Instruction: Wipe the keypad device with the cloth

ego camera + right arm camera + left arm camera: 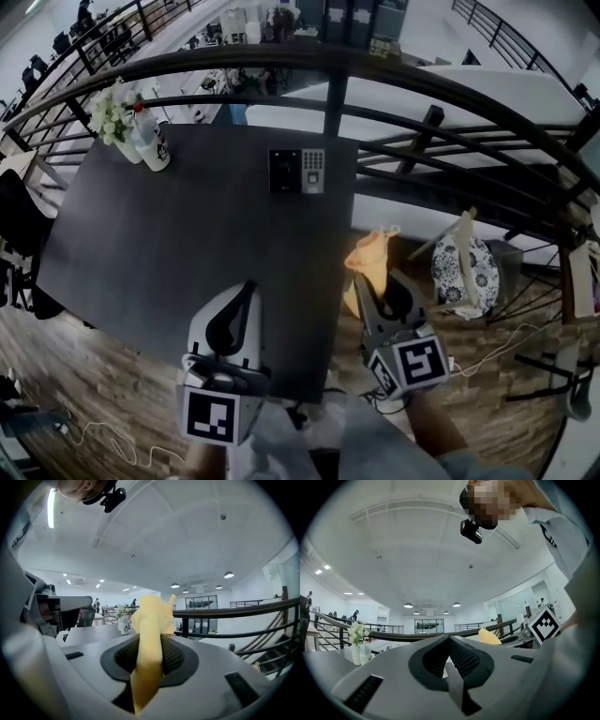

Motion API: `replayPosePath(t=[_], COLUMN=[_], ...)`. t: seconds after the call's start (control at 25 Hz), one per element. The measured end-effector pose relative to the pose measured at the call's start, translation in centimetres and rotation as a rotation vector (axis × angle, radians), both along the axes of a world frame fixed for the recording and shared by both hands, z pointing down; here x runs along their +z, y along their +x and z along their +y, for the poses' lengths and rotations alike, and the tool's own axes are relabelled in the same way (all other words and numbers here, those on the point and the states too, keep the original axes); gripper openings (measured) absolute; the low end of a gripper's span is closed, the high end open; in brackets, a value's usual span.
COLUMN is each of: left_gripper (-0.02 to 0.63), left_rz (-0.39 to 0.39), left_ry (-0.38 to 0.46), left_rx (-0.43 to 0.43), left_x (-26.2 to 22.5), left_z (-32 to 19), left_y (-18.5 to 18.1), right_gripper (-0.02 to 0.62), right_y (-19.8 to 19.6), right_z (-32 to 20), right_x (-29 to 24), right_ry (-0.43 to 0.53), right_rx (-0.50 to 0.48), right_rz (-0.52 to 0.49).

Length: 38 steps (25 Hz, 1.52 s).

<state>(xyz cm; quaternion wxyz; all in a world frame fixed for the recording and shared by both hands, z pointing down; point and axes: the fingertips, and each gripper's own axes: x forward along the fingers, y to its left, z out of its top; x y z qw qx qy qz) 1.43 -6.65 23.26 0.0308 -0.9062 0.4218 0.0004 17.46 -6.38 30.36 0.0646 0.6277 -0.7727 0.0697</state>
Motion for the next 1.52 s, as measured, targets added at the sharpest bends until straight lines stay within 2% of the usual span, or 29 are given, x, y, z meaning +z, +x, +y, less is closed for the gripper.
replayPosePath(t=[0.28,0.56,0.8,1.12,1.52], left_gripper=[0.008,0.008,0.008,0.007,0.008], left_rz=[-0.012,-0.035,-0.041,-0.056,-0.023], left_ry=[-0.014,-0.024,-0.029,-0.047,-0.06], left_rx=[-0.077,-0.124,-0.141,-0.11,-0.144], left_x=[0.6,1.7,2.6,4.7,6.2], left_z=[-2.3,-3.9,-5.3,-8.5,-12.9], left_y=[1.5,2.4,2.2,1.8,0.8], right_gripper=[0.103,0.102,0.101,0.101,0.101], right_y=[2.4,4.0,4.7,4.8,5.2], right_z=[-5.9,-10.9,-15.1,-20.6,-26.0], right_x=[0.9,2.8,4.5,6.4,9.8], right_ry=[0.015,0.01,-0.012,-0.037,-0.088], right_rx=[-0.058,-0.083,-0.043,0.009,0.076], right_rz=[0.086,0.112,0.133,0.115,0.12])
